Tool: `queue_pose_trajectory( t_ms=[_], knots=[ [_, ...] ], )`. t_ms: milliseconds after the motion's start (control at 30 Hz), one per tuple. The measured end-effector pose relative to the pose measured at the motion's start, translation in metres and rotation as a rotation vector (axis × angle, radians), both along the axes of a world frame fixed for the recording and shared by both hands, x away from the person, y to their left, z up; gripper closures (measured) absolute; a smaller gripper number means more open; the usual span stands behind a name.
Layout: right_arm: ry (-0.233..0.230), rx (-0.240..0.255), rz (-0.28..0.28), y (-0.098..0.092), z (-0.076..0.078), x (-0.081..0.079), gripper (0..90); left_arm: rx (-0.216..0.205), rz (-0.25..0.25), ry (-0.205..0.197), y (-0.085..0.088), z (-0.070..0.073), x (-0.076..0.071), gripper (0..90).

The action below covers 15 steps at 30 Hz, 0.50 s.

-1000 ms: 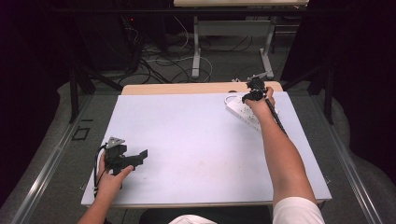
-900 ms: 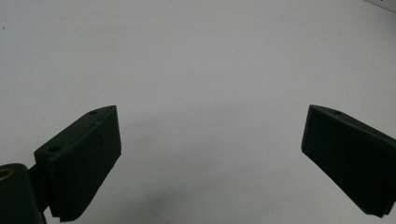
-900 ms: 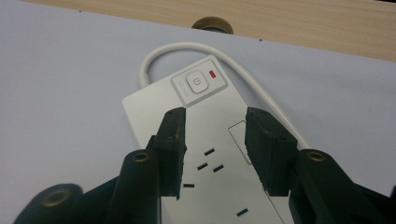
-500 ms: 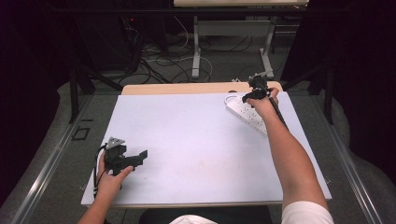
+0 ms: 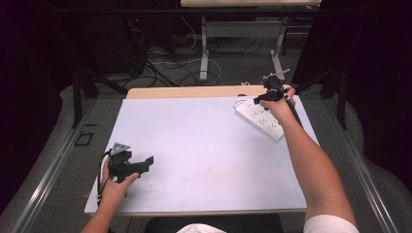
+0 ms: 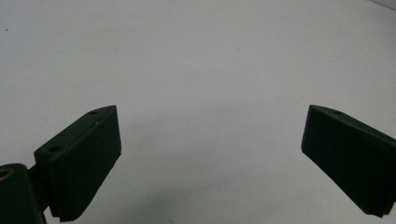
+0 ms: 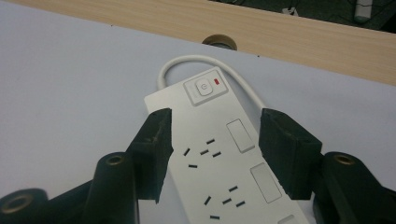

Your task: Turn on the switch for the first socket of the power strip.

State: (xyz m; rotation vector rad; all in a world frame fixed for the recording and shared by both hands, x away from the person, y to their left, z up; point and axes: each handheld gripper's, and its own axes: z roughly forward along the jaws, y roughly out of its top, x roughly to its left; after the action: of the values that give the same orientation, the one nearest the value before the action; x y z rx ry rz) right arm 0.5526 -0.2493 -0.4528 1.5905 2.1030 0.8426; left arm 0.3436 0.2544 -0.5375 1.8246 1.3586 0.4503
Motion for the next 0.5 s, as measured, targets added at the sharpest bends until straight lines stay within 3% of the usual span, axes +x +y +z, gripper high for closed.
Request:
queue_pose_trajectory(
  t_ms=[500],
  knots=[
    [-0.013, -0.018, 0.062, -0.006, 0.023, -0.028, 34.0, -0.001, 0.006, -0.006, -0.001, 0.0, 0.0, 4.6]
  ],
)
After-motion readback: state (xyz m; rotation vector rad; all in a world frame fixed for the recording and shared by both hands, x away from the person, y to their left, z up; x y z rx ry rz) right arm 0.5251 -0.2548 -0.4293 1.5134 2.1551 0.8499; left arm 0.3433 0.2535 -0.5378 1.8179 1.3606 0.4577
